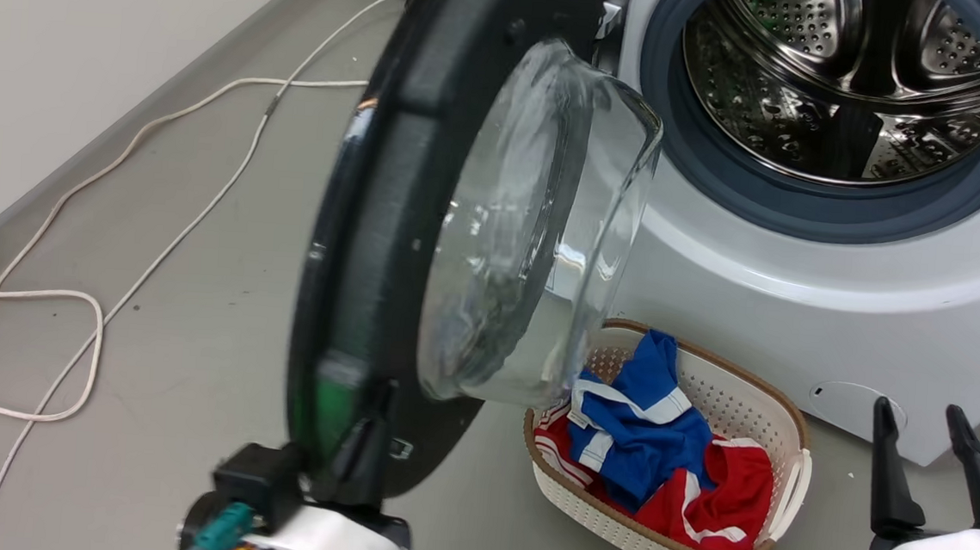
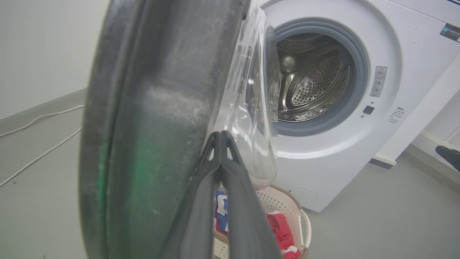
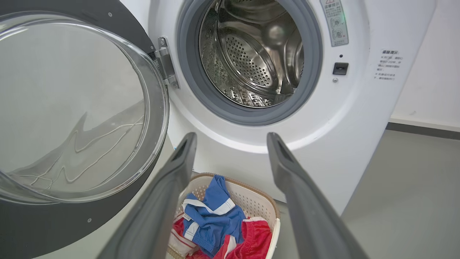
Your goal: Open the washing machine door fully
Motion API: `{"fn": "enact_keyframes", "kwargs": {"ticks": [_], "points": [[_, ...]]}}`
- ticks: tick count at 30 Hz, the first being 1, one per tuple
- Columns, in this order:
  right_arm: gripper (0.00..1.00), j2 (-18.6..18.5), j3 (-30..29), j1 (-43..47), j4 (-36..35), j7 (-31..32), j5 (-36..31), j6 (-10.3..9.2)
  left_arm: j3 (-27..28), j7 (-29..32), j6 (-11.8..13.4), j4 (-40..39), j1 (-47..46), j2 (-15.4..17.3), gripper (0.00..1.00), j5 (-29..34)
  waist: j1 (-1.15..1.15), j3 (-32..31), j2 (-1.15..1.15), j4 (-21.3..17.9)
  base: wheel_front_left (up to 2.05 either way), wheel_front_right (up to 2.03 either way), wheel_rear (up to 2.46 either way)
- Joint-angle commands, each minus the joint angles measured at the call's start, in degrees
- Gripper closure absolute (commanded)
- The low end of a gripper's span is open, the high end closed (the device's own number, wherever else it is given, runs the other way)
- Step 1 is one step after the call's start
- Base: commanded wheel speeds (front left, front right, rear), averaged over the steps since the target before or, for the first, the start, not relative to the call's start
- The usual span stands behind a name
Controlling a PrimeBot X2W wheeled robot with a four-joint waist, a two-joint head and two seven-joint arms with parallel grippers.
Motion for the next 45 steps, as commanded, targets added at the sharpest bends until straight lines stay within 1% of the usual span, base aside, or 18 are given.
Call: {"fn": "enact_keyframes", "kwargs": {"ticks": [1,4,10,16,23,26,33,37,42,45], "points": [[0.0,0.03,0.59,-0.86,-0.38,-0.12,-0.23,-0.01,2.54,-1.05,0.06,1.21,0.12,0.91,1.0,-1.7,0.0,0.35,0.0,0.27,0.0,0.0,0.0],[0.0,0.02,0.72,-1.39,-0.68,-0.18,-0.52,-0.01,4.53,-1.87,-0.31,2.6,-0.71,1.81,1.0,-2.72,0.0,0.83,0.0,0.36,0.0,0.0,0.0],[0.0,0.03,1.17,-2.37,-1.56,0.03,-1.31,-0.01,10.16,-4.12,-1.23,8.24,-4.81,4.18,1.0,-5.22,0.0,2.87,0.0,0.36,0.0,0.0,0.0],[0.0,0.03,2.1,-3.82,-2.54,0.41,-2.97,-0.01,15.46,-5.36,-2.07,13.41,-9.21,6.44,1.0,-8.01,0.0,5.34,0.0,-0.95,0.0,0.0,0.0],[0.0,0.03,2.9,-6.41,-3.63,0.98,-4.91,-0.01,19.89,-5.91,-2.68,18.47,-14.68,9.0,1.0,-10.36,0.0,8.11,0.0,-2.69,0.0,0.0,0.0],[0.0,0.02,2.95,-7.18,-3.85,1.27,-5.2,-0.01,22.07,-6.24,-3.6,22.12,-16.9,10.37,1.0,-11.75,0.0,9.07,0.0,-3.33,0.0,0.0,0.0],[0.0,-0.06,2.84,-7.63,-3.41,1.26,-5.33,-0.01,24.43,-6.56,-5.66,30.21,-21.04,13.05,1.0,-13.53,0.0,9.94,0.0,-4.36,0.0,0.0,0.0],[0.0,-0.09,2.74,-7.66,-3.08,1.25,-5.25,-0.01,24.52,-6.99,-6.64,33.16,-22.14,13.78,1.0,-13.19,0.0,9.94,0.0,-4.71,0.0,0.0,0.0],[0.0,-0.1,2.43,-7.17,-2.53,0.92,-5.17,-0.01,23.56,-7.65,-6.9,32.77,-20.17,13.78,1.0,-11.17,0.0,8.82,0.0,-4.79,0.0,0.0,0.0],[0.0,-0.07,2.13,-6.51,-1.89,0.67,-4.82,-0.01,22.8,-7.86,-6.17,30.73,-17.93,13.24,1.0,-9.56,0.0,7.29,0.0,-4.74,0.0,0.0,0.0]]}}
